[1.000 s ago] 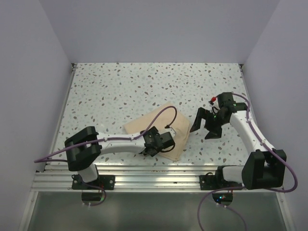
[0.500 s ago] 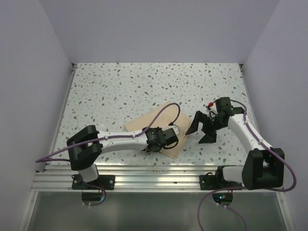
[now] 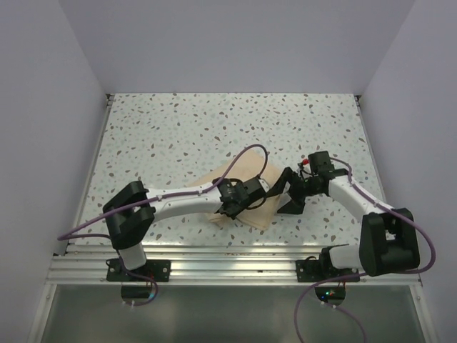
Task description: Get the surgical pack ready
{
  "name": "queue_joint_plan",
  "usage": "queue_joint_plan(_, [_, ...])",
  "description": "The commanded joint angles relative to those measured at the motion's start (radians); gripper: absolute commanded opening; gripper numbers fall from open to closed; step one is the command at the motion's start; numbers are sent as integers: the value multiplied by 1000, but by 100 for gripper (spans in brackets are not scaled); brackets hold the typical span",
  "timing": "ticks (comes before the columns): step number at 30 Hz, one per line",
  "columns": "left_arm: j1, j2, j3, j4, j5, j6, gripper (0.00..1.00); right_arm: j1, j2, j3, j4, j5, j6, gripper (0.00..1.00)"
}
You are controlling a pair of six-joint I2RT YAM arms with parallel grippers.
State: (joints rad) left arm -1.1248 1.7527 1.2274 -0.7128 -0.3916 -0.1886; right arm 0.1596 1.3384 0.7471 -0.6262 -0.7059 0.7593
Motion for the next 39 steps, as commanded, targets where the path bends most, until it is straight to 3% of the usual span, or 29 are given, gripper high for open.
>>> queue_joint_plan(1, [22,-21,67,4,91,21,0,18,-44,-70,225,16,210,78])
queue_joint_plan(9, [28,-90,52,-4,168,35,0,80,-1,-103,374,100,302,25])
queue_joint_plan(15, [37,-142,63,-14,198,66,0,147,56,-100,482,183,366,15])
queue_joint_plan(23, [36,-190,52,22,252,71,0,284,125,-48,577,252,445,14])
queue_joint_plan(29, [37,-167,92,30,306,77,0,342,173,-63,818,315,491,16])
queue_joint_plan(36, [37,-167,101,15,329,80,0,347,306,-64,1092,402,514,31])
queue_joint_plan(39, [37,-171,83,16,327,81,0,345,334,-40,1077,414,491,31])
